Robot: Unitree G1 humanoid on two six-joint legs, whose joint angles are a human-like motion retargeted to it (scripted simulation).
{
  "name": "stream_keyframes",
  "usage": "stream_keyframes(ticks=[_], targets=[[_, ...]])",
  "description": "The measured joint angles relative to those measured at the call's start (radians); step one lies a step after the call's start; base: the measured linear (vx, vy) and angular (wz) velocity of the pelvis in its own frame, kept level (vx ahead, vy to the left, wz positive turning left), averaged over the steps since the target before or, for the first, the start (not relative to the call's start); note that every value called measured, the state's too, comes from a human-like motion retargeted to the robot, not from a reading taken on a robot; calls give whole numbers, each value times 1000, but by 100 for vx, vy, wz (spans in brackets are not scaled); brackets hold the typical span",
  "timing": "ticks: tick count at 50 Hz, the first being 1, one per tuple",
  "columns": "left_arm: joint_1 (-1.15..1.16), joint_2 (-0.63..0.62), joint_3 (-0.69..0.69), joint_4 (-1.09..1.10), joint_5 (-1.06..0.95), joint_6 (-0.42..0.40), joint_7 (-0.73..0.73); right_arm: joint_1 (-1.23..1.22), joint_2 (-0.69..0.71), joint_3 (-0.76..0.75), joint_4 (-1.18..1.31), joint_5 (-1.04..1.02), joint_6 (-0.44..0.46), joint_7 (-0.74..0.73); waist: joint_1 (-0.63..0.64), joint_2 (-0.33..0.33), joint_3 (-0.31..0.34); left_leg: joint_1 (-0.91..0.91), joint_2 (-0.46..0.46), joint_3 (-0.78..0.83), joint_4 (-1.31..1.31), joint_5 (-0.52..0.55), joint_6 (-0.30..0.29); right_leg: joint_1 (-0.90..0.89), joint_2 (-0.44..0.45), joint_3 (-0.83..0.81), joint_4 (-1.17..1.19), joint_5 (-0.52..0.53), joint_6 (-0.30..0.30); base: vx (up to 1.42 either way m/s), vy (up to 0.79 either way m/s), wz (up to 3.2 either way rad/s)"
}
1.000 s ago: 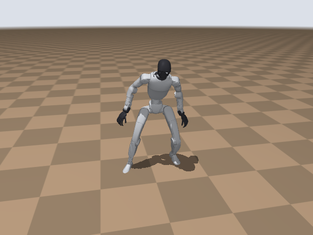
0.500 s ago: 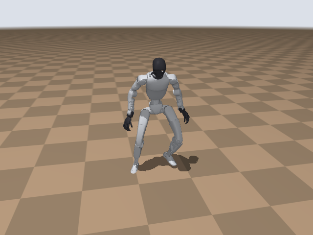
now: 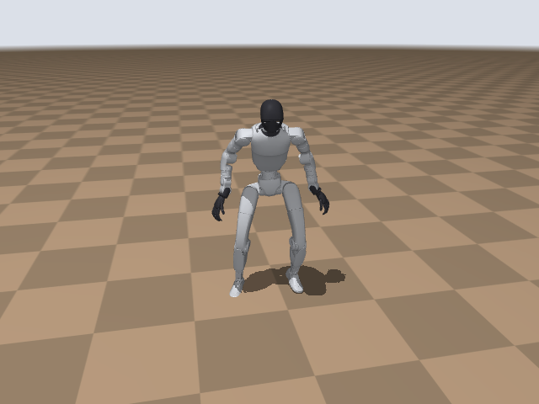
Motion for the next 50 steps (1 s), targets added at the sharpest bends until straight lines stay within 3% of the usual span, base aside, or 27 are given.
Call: stream_keyframes(ticks=[2, 5, 8, 10, 12, 13, 18, 23, 26, 28, 30, 31, 32, 34, 37, 40, 43, 45, 47, 50], targets=[[19, -2, 10, 14, 16, 29, -14, -49, -7, 31, 13, 10, 39, 12, 10, -13, 0, -26, 40, -12, 118, -8, 3, -3, -35, 16, -7, 10, -48, -6, 44, -35], [46, 6, -8, 54, 92, 26, -18, -109, -15, 69, 24, -18, 43, 8, 7, -37, 0, -24, 240, 96, 296, -77, 132, -46, -81, 67, 44, 38, -16, -6, 49, -48], [57, 34, -30, 106, 214, 9, -23, -138, -11, 87, 46, -19, -1, -15, 17, -39, 0, 19, 381, 84, 307, -168, 182, -53, -68, 115, 44, 39, -38, -4, 55, -72], [40, 55, -53, 123, 231, 6, -15, -121, -8, 54, 53, -17, 18, -10, 0, -39, 0, 86, 367, 70, 125, -175, 170, -1, -92, 117, -71, 113, -12, -9, 65, -10], [21, 79, -57, 120, 219, -12, -6, -74, -7, 31, 39, -5, -14, -15, -6, -20, 0, 142, 379, 47, -21, -121, 136, -5, -109, 87, -47, 96, -10, -6, 69, 7], [-3, 96, -75, 116, 183, 0, 1, -47, -8, 11, 35, 6, 14, -9, -14, -19, 0, 185, 336, 30, -136, -68, 118, 31, -141, 54, -104, 97, -16, -11, 71, 42], [-138, 175, -163, 90, 73, -5, 8, 105, 9, -20, 20, 57, 1, -7, -30, 0, 0, 83, 276, -20, 2, -88, 21, 22, -213, 24, 38, -124, -55, -5, 67, 74], [-222, 145, -143, 60, -50, -18, 53, 118, 11, -18, 44, 48, -12, -9, -24, 60, 0, 66, 189, 6, -55, -101, 119, -88, -128, -61, 342, -203, -111, -5, 55, 38], [-182, 87, -89, 30, -125, -28, 49, 88, -10, -14, 20, 28, -12, -1, -26, 64, 0, 98, 112, 56, -134, -69, 132, -91, -39, -144, 343, -184, -73, -2, 45, 7], [-149, 51, -66, 10, -157, -6, 19, 64, -28, -22, -4, 3, 46, 32, -29, 27, 0, 142, -3, 77, -245, -1, 99, -34, -5, -152, 140, -95, -13, -4, 41, 31], [-111, 34, -58, 0, -129, 18, -21, 41, -39, -14, -28, 5, 73, 45, -32, -14, 0, 112, -84, 62, -191, 47, 32, 27, -24, -144, -38, -20, -52, -1, 41, 48], [-93, 32, -64, 0, -103, 24, -35, 28, -45, -2, -32, 10, 73, 43, -35, -18, 0, 80, -92, 42, -115, 52, 2, 17, -57, -133, -7, -18, -98, 3, 44, 59], [-76, 30, -68, -1, -83, 22, -46, 14, -49, 10, -34, 15, 70, 40, -41, -20, 0, 49, -88, 30, -35, 52, -20, 3, -90, -122, 32, -15, -125, 5, 46, 71], [-45, 31, -69, 2, -36, 0, -49, -21, -58, 39, -23, 11, 53, 24, -54, -19, 0, -1, -10, 60, 135, 24, -19, -29, -150, -103, 117, -6, -102, 6, 46, 56], [-5, 39, -65, 2, 88, -15, -26, -84, -73, 73, 18, -11, 32, -2, -24, -19, 0, -10, 197, 140, 283, -44, 52, -32, -169, -79, 89, 13, -69, 3, 46, -41], [25, 55, -71, -14, 137, -42, -10, -116, -84, 70, 48, -23, 21, -25, 16, -3, 0, 27, 319, 121, 198, -107, 112, -23, -145, -51, -3, 102, -29, -4, 52, -70], [35, 92, -98, -35, 117, -43, -9, -111, -83, 50, 35, -15, 29, -36, 1, -10, 0, 120, 308, 109, -115, -97, 128, 27, -154, -55, -155, 196, -15, -7, 61, -19], [32, 118, -122, -43, 84, -42, -17, -86, -82, 35, 9, -20, 38, -25, -15, -6, 0, 204, 265, 86, -361, 36, 117, 62, -161, -71, -229, 213, -21, -7, 67, 0], [14, 137, -155, -46, 48, -39, -30, -42, -86, 20, -19, -24, 45, -10, -35, 2, 0, 209, 233, 61, -410, 107, 105, 73, -189, -98, -220, 138, -31, -6, 69, 34], [-35, 152, -214, -57, -29, -29, -23, 29, -89, 1, -29, -22, 63, -10, -60, 18, 0, 145, 180, 51, -347, 89, 71, 32, -233, -99, -84, 12, -72, -9, 64, 78]])
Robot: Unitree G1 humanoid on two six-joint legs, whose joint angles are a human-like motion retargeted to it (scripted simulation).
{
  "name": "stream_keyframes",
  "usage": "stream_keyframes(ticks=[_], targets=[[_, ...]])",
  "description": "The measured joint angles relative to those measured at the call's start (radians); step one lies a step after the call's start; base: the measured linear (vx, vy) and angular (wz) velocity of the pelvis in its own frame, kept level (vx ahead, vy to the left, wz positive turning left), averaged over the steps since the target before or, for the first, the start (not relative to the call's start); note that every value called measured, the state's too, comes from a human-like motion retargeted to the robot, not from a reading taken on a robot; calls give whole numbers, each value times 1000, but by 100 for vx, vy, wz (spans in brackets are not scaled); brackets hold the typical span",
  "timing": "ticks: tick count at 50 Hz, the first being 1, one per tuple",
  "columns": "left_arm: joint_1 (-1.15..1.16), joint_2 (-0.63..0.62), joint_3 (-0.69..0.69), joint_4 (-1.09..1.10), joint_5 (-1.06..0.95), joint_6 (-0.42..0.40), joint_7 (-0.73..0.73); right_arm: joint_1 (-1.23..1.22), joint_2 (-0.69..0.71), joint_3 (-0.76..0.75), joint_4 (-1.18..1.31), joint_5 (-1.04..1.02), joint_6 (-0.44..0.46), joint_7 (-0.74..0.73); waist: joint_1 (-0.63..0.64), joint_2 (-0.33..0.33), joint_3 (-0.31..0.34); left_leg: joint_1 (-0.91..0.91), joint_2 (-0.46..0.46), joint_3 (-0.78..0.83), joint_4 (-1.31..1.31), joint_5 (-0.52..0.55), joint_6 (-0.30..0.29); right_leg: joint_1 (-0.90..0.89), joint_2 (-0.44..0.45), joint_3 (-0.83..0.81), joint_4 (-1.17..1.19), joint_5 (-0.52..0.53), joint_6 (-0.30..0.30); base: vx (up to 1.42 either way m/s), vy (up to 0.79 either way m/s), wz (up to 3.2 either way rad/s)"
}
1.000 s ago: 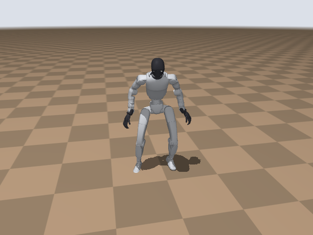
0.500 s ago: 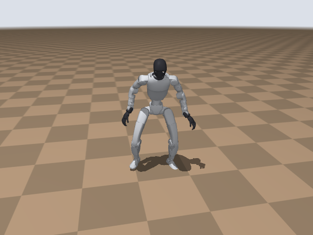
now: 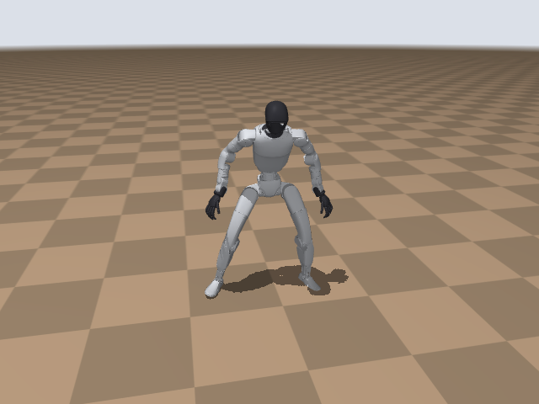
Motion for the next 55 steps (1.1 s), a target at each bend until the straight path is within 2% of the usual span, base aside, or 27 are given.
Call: stream_keyframes(ticks=[2, 5, 7, 8, 10, 12, 15, 18, 20, 21, 24, 28, 30, 33, 36, 38, 39, 40, 41, 42, 43, 45, 47, 49, 51, 53, 55], targets=[[-33, -24, -5, -1, -58, 0, 20, 30, 6, -10, 26, -10, 13, 2, -1, 27, 0, -2, -57, -5, -52, 16, 21, -63, 20, 37, 158, -47, -22, -8, 58, 71], [-37, -99, 71, 4, -140, -6, 35, 24, 20, 3, 92, -40, 24, 24, 32, 62, 0, 20, -113, 19, -122, 32, 75, -124, 115, 29, 306, -101, -16, -4, 48, -6], [-9, -146, 133, 3, -182, -6, 30, -10, 24, 33, 130, -67, 34, 36, 52, 52, 0, 24, -154, 57, -127, 37, 60, -99, 166, -44, 193, -66, 29, -3, 40, -37], [9, -164, 157, 3, -186, 0, 20, -30, 25, 52, 143, -80, 43, 43, 54, 38, 0, 12, -179, 69, -104, 38, 41, -68, 185, -68, 77, -12, 45, -5, 38, -18], [48, -179, 177, 9, -160, 16, -9, -73, 22, 98, 154, -94, 57, 52, 54, 11, 0, -53, -209, 59, 16, 42, -3, -32, 177, -68, -80, 90, 2, -7, 38, -6], [83, -171, 163, 32, -79, 7, -50, -112, 20, 146, 154, -108, 41, 56, 53, 6, 0, -149, -191, 4, 213, 24, -47, -82, 134, -31, -5, 116, -20, -6, 41, -18], [114, -143, 132, 82, 149, -17, -73, -164, 22, 188, 159, -120, -7, 45, 75, -13, 0, -241, -92, -13, 476, -59, -78, -114, 116, 12, 6, 133, 52, -6, 42, -73], [124, -103, 94, 103, 318, -24, -61, -191, 24, 172, 172, -101, -32, 16, 97, -21, 0, -220, 66, 21, 530, -142, 16, -115, 135, 49, -59, 186, 51, -11, 48, -87], [115, -76, 70, 112, 331, -15, -57, -182, 25, 138, 167, -74, -28, 4, 79, -20, 0, -167, 124, 29, 426, -182, 83, -95, 136, 57, -110, 233, 48, -13, 54, -15], [103, -69, 64, 120, 307, -10, -55, -162, 23, 115, 156, -65, -21, 6, 63, -18, 0, -121, 120, 23, 316, -159, 93, -76, 129, 52, -136, 247, 50, -11, 58, 13], [44, -56, 55, 151, 226, -1, -54, -80, 20, 50, 120, -41, -8, 31, 33, -12, 0, -24, 83, -6, 109, -74, 77, -29, 98, 30, -182, 222, 62, -8, 62, 11], [-82, -24, 32, 143, 113, 12, -57, 32, 30, 5, 117, -6, 21, 85, 16, -15, 0, -50, 29, 20, 164, -91, -26, -22, 35, 38, -144, 90, 70, -10, 61, 40], [-137, -12, 31, 98, 49, 12, -52, 60, 36, -1, 141, 8, 38, 107, 3, 7, 0, -40, -21, 21, 109, -92, -20, -41, 27, 43, -73, 41, 48, -10, 58, 70], [-159, -30, 88, 19, 14, -21, -76, 59, 40, 16, 180, 11, -19, 129, 5, 72, 0, -83, -20, 13, 155, -119, 33, -123, 96, 21, 182, -56, 10, -6, 50, 23], [-128, -70, 135, -49, 0, -26, -87, 16, 46, 28, 222, 4, -27, 142, 20, 95, 0, -46, -79, 48, 75, -97, 45, -119, 192, -14, 267, -118, 25, -9, 43, 1], [-87, -101, 158, -90, -6, -1, -77, -38, 52, 32, 266, -16, 18, 150, 26, 69, 0, 21, -184, 76, -70, -45, 30, -71, 247, -8, 170, -71, 79, -12, 38, 11], [-63, -113, 166, -100, 15, 9, -75, -68, 60, 46, 289, -17, 28, 143, 28, 47, 0, 19, -221, 85, -63, -39, 16, -41, 256, -5, 97, -40, 81, -10, 36, 10], [-36, -123, 175, -104, 52, 16, -75, -97, 69, 66, 310, -11, 26, 129, 29, 25, 0, -5, -244, 90, -2, -50, -1, -12, 259, -4, 27, -14, 69, -8, 37, -4], [-13, -128, 175, -102, 94, 29, -74, -135, 78, 92, 339, -4, 32, 117, 36, 18, 0, -39, -252, 69, 72, -53, -20, -5, 239, -2, 4, -5, 5, -7, 39, -18], [13, -132, 174, -96, 147, 33, -69, -168, 85, 119, 364, -2, 22, 98, 43, 15, 0, -82, -244, 46, 176, -66, -41, -18, 220, 5, 25, 0, -39, -3, 42, -37], [42, -137, 172, -82, 220, 15, -60, -193, 91, 148, 379, -13, -23, 67, 49, 25, 0, -146, -206, 20, 341, -97, -67, -69, 204, 22, 132, -7, -44, -1, 43, -48], [76, -140, 151, -43, 367, 4, -21, -246, 95, 184, 402, -55, -60, 21, 68, 28, 0, -206, -142, 6, 530, -131, -78, -111, 187, 59, 188, 5, -12, -5, 43, -62], [97, -132, 117, -3, 494, 3, 25, -288, 86, 203, 394, -96, -74, -16, 93, 21, 0, -208, -43, 35, 619, -175, -27, -110, 185, 86, 132, 24, -1, -16, 45, -73], [103, -118, 82, 38, 533, 4, 46, -321, 79, 204, 373, -111, -48, -28, 97, 7, 0, -173, 11, 31, 586, -210, 42, -82, 181, 109, 11, 101, 9, -22, 50, -53], [112, -104, 71, 73, 495, -8, 33, -331, 77, 203, 340, -106, -42, -33, 87, -11, 0, -131, 45, -3, 510, -240, 80, -65, 173, 129, -65, 166, 27, -18, 54, -38], [105, -95, 77, 113, 412, -15, -8, -318, 78, 189, 313, -89, -32, -17, 67, -23, 0, -60, 58, -34, 352, -232, 87, -34, 160, 128, -139, 201, 33, -16, 57, -12], [72, -92, 80, 162, 320, -11, -55, -278, 73, 162, 292, -72, -16, 15, 50, -20, 0, 42, 52, -46, 133, -159, 66, 0, 140, 106, -191, 193, 39, -15, 63, 11]])
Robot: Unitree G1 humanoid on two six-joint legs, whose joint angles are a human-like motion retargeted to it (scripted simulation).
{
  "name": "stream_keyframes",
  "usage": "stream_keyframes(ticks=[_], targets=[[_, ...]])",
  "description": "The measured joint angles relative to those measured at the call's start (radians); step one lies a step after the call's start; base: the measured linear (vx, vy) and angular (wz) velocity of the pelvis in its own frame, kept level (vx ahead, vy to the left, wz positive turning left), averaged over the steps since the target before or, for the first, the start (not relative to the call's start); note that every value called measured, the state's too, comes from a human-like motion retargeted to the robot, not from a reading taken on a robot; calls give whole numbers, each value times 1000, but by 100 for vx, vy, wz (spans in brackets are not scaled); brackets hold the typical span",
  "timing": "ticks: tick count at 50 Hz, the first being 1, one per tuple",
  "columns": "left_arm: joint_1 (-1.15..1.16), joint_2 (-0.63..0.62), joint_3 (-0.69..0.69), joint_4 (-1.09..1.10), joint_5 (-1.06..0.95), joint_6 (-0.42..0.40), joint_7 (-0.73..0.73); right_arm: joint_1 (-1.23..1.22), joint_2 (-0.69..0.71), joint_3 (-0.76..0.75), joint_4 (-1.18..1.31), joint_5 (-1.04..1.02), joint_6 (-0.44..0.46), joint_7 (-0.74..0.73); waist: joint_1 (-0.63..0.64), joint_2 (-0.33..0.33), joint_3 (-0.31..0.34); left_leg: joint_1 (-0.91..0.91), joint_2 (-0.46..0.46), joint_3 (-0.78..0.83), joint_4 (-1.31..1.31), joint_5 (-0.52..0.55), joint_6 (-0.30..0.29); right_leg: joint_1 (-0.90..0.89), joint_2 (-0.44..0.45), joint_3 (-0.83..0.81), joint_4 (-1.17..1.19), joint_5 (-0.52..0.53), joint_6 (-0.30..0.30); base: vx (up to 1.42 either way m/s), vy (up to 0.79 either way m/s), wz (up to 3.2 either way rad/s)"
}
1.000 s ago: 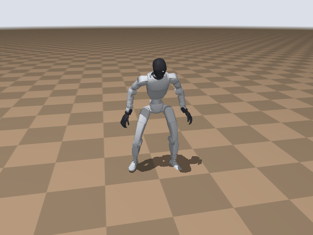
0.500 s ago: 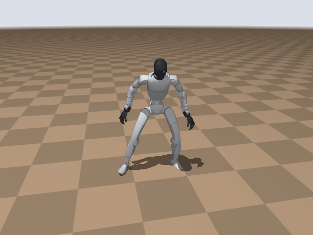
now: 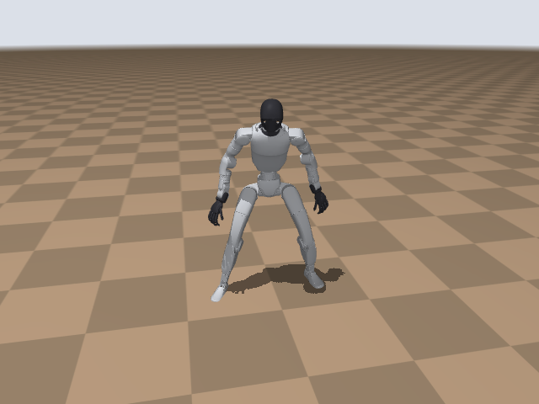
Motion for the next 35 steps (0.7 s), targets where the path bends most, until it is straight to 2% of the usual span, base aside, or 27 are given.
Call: stream_keyframes(ticks=[2, 5, 7, 8, 10, 12, 15, 17, 18, 20, 22, 23, 26, 28, 30, 32, 35], targets=[[-51, 0, -23, 36, -60, 10, -23, 58, -8, -29, -6, 20, 13, 29, -17, 11, 0, 30, -20, -2, -63, 34, -35, 15, -36, -23, 5, -51, 16, -13, 66, 44], [-130, 7, -100, 21, -130, 32, 8, 147, -23, -60, 3, 46, 32, 44, -45, 33, 0, -37, -59, -8, 23, 24, -129, 10, -97, -50, 83, -136, 18, -12, 61, 85], [-159, 9, -122, -43, -160, 18, 60, 190, -29, -67, 12, 54, -1, 28, -54, 76, 0, -87, -64, -26, 81, -3, -125, -51, -85, -46, 254, -210, -11, -10, 55, 77], [-176, 7, -130, -80, -195, 24, 93, 197, -30, -76, 24, 49, 22, 33, -56, 84, 0, -65, -110, -29, 7, 17, -95, -50, -77, -44, 271, -210, -15, -13, 51, 58], [-173, -8, -91, -140, -213, 5, 124, 212, -25, -75, 26, 39, -9, 21, -47, 112, 0, -84, -122, -22, 26, 11, -48, -92, -20, -49, 416, -264, -28, -10, 45, 18], [-162, -40, -44, -176, -269, 26, 143, 199, -20, -89, 33, 10, 41, 46, -31, 108, 0, -1, -206, 0, -164, 83, -9, -69, 44, -49, 401, -261, -3, -12, 39, 1], [-108, -88, 45, -182, -322, 25, 102, 170, -7, -76, 12, -15, 48, 63, -32, 83, 0, 22, -288, 30, -225, 111, -17, -18, 171, 11, 282, -209, 83, -7, 35, 9], [-52, -96, 89, -169, -300, 18, 36, 136, 2, -29, -6, 6, 7, 50, -37, 62, 0, -70, -289, 28, -29, 68, -60, 15, 180, 22, 203, -216, 45, -6, 34, -1], [-37, -96, 95, -157, -305, 37, 13, 109, 2, -9, -2, 12, 33, 62, -35, 50, 0, -81, -314, 9, -16, 81, -73, 30, 156, 30, 157, -203, 4, -7, 36, -7], [16, -93, 103, -129, -250, 14, -24, 76, 0, 33, -11, 10, -14, 43, -34, 52, 0, -176, -247, 16, 234, 36, -105, -40, 132, 50, 294, -200, -5, -5, 38, -20], [29, -80, 88, -94, -196, 26, -48, 29, -8, 48, 0, -4, 21, 55, -25, 30, 0, -186, -173, 84, 329, 1, -52, -44, 102, 82, 249, -162, 15, -10, 39, -39], [44, -73, 79, -81, -152, 17, -56, 16, -15, 58, -4, -9, -1, 43, -16, 23, 0, -196, -101, 119, 418, -30, -21, -57, 95, 94, 265, -178, 10, -10, 42, -63], [49, -45, 47, -55, -88, 7, -88, -15, -33, 51, 1, -15, 17, 38, -4, 20, 0, -179, -7, 100, 423, -94, 45, -32, 89, 125, 135, -108, 6, -16, 46, -46], [45, -25, 24, -53, -89, -2, -95, 1, -42, 29, -15, -14, 17, 26, -10, 20, 0, -140, 8, 52, 327, -113, 49, -14, 76, 130, 80, -61, 32, -11, 51, -9], [30, -4, -1, -57, -117, -8, -90, 42, -48, -3, -39, -6, 16, 17, -18, 23, 0, -55, -1, 24, 132, -84, 25, 12, 51, 110, 34, -45, 45, -8, 56, 8], [0, 15, -30, -64, -154, -12, -81, 102, -49, -44, -67, 11, 14, 22, -27, 37, 0, 37, -23, 5, -70, 7, -4, 33, 24, 73, 21, -80, 41, -6, 61, 24], [-57, 43, -91, -84, -211, -9, -71, 202, -40, -101, -100, 61, 21, 41, -49, 43, 0, 25, -60, -4, -68, 53, -47, 35, -35, 33, 87, -180, 21, -4, 60, 59]])
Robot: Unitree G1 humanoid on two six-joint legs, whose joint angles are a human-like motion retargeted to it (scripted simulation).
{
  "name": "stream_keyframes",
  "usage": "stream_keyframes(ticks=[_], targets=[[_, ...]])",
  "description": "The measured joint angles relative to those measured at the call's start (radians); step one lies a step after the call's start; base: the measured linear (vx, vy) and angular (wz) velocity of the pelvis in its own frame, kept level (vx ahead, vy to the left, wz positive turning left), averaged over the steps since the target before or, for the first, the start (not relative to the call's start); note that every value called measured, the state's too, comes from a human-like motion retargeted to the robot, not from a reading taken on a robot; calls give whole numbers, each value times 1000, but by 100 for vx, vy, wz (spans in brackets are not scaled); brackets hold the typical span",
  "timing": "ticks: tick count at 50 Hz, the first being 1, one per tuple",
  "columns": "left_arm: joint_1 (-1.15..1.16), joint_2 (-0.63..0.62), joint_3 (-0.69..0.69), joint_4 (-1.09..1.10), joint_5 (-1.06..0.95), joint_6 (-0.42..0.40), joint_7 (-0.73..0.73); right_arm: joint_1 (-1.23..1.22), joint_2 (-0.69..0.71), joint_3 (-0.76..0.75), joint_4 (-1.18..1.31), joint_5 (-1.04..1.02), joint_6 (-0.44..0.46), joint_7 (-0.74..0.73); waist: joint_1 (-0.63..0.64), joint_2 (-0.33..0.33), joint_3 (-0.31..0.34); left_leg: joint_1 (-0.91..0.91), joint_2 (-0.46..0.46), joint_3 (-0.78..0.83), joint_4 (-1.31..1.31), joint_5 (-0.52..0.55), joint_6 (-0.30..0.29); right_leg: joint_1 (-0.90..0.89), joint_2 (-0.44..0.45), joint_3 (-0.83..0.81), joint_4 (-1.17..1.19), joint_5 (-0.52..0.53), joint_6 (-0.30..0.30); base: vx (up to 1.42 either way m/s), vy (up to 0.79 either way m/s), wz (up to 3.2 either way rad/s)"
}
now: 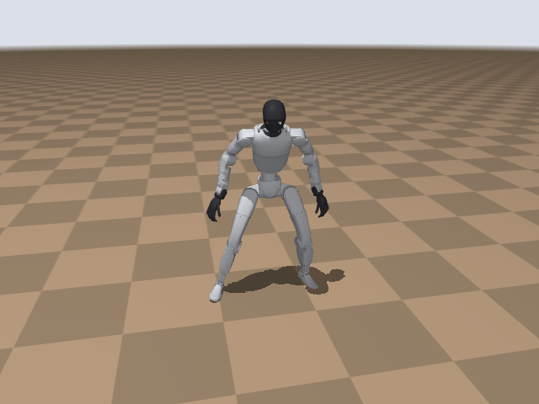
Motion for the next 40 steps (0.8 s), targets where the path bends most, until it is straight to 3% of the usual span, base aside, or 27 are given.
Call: stream_keyframes(ticks=[2, 5, 8, 10, 11, 14, 15, 18, 22, 23, 25, 27, 30, 33, 35, 37, 38, 40], targets=[[-31, 8, -15, -18, -4, -4, 19, 55, 9, -21, -10, 30, -29, -4, -9, 23, 0, -59, 5, -4, 104, -23, -47, -46, -34, -64, 162, -94, -48, -2, 56, 74], [-87, -8, -15, -44, -60, 25, 62, 74, 16, -52, 15, 30, 20, 21, -16, 53, 0, -18, -94, -13, -54, 22, 0, -73, -43, -128, 282, -133, -69, -8, 51, 65], [-69, -63, 53, -53, -91, 27, 77, 31, 17, -31, 48, -10, 22, 39, 3, 64, 0, 38, -158, 20, -169, 63, 54, -110, 92, -63, 367, -114, -30, -1, 39, -8], [-42, -95, 98, -50, -95, 30, 73, -20, 18, -9, 59, -41, 25, 38, 10, 49, 0, 64, -208, 54, -215, 78, 41, -79, 155, -69, 281, -48, 32, 2, 34, -17], [-20, -102, 121, -43, -59, 25, 54, -47, 23, 12, 54, -40, -4, 22, 3, 37, 0, 16, -203, 74, -100, 43, 15, -53, 155, -103, 231, -45, 32, 3, 31, -1], [6, -106, 137, -21, -14, 81, 11, -161, 27, 63, 61, -35, 46, 19, -12, 3, 0, -43, -250, 84, 5, 63, -25, 20, 96, -146, 72, -18, -77, -4, 34, 33], [19, -104, 131, -14, -1, 84, -4, -189, 28, 81, 57, -35, 48, 14, -24, 1, 0, -78, -244, 80, 88, 55, -37, 7, 69, -133, 107, -12, -104, -2, 38, 51], [46, -100, 115, 1, 64, 59, -10, -263, 15, 123, 40, -62, 30, -12, -19, -9, 0, -162, -169, 108, 307, -26, -50, -26, 18, -97, 149, 7, -39, -1, 39, -6], [82, -78, 124, -21, 146, 3, 34, -326, 3, 154, 30, -79, -38, -85, 63, 2, 0, -192, 31, 119, 420, -128, 6, -88, 56, -28, 141, 39, -23, -1, 43, -119], [84, -70, 127, -27, 143, -2, 40, -331, 5, 150, 31, -77, -40, -91, 69, -1, 0, -181, 46, 99, 375, -141, 26, -92, 61, -15, 119, 62, -19, -7, 50, -70], [70, -52, 116, -31, 86, 13, 51, -327, 10, 121, 35, -65, 10, -83, 52, -14, 0, -103, 6, 52, 135, -92, 43, -27, 46, -16, -45, 151, -17, -12, 54, -5], [53, -44, 105, -23, 38, 10, 47, -286, 14, 84, 27, -48, 16, -76, 37, -6, 0, -36, -3, 21, -30, -2, 47, -6, 43, -25, -79, 158, -22, -5, 56, 4], [8, -31, 57, -13, -33, 14, 26, -191, 16, 13, 3, -9, 31, -55, 18, -12, 0, -23, -40, 32, -45, 28, 37, -2, -1, -25, -54, 92, -23, -1, 58, 19], [-32, -20, 21, -35, -102, 30, 42, -99, 6, -55, -53, 22, 40, -57, 0, 1, 0, -37, -83, 46, -34, 18, -1, -39, -39, -62, 56, -13, -73, -2, 55, 34], [-40, -34, 31, -50, -156, 38, 57, -58, -2, -82, -95, 19, 43, -52, -9, 25, 0, -20, -114, 48, -82, 24, 46, -70, -21, -79, 141, -68, -97, 0, 49, 12], [-24, -79, 84, -42, -185, 19, 48, -33, -9, -83, -134, -7, 0, -35, -19, 51, 0, -47, -106, 63, -11, 1, 74, -126, 52, -49, 275, -94, -86, 3, 42, -14], [-24, -101, 100, -36, -230, 27, 56, -36, -13, -89, -136, -24, 29, -12, -17, 50, 0, 1, -149, 74, -114, 41, 84, -116, 97, -13, 249, -61, -66, 1, 38, -9], [-7, -140, 142, -12, -249, -2, 34, -41, -7, -81, -150, -31, -12, 4, -40, 53, 0, -24, -162, 94, -51, 23, 70, -125, 200, 54, 278, -18, -2, 2, 33, 14]])
